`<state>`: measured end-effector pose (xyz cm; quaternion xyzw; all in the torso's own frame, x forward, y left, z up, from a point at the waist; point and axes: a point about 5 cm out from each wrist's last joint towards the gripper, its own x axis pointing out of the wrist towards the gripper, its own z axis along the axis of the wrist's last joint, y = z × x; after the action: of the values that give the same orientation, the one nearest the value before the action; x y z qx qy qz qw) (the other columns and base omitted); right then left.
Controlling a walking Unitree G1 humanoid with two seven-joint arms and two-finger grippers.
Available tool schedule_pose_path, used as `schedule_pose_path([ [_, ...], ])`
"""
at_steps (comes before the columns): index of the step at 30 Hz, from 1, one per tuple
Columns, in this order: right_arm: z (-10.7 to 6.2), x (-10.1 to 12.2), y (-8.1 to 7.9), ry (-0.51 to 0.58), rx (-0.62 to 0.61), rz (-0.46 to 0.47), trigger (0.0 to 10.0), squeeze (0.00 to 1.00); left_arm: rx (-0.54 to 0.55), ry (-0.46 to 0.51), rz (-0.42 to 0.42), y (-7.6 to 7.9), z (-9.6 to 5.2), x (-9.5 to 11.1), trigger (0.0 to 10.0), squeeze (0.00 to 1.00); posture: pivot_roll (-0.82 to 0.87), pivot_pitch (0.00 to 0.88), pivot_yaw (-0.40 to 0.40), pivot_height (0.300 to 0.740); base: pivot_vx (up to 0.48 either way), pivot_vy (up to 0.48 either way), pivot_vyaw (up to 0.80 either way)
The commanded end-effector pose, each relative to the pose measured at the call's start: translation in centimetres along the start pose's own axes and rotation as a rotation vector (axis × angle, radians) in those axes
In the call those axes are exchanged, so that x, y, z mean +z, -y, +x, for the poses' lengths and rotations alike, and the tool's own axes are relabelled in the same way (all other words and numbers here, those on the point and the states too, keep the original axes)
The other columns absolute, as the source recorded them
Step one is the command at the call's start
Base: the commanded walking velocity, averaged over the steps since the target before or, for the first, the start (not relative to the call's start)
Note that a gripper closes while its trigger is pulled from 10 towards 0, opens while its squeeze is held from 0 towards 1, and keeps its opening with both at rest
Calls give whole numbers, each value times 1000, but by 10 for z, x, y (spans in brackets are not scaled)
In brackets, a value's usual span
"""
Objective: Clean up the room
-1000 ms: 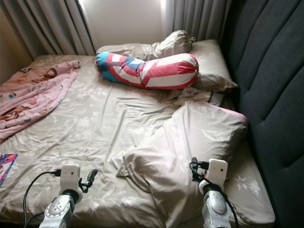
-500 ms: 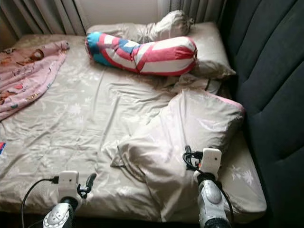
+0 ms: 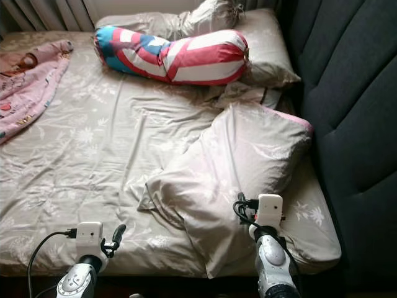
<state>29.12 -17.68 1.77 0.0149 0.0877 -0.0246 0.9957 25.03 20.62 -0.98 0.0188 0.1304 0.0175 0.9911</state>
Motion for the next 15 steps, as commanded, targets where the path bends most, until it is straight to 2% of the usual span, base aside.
schedule_pose_path([
  [1, -5, -6, -1, -17, -7, 2, 10000, 0, 8, -25, -6, -3, -5, -6, 10000, 0, -34, 240, -6, 670, 0, 0, 0],
  [5, -7, -7, -1, 0, -13, 16, 10000, 0, -6, -19, 0, -2, -3, -4, 10000, 0, -34, 243, 3, 650, 0, 0, 0],
  [15, -8, -7, -5, 4, -7, 20, 10000, 0, -21, -11, 2, 0, 2, 1, 10000, 0, -39, 241, 11, 650, 0, 0, 0],
])
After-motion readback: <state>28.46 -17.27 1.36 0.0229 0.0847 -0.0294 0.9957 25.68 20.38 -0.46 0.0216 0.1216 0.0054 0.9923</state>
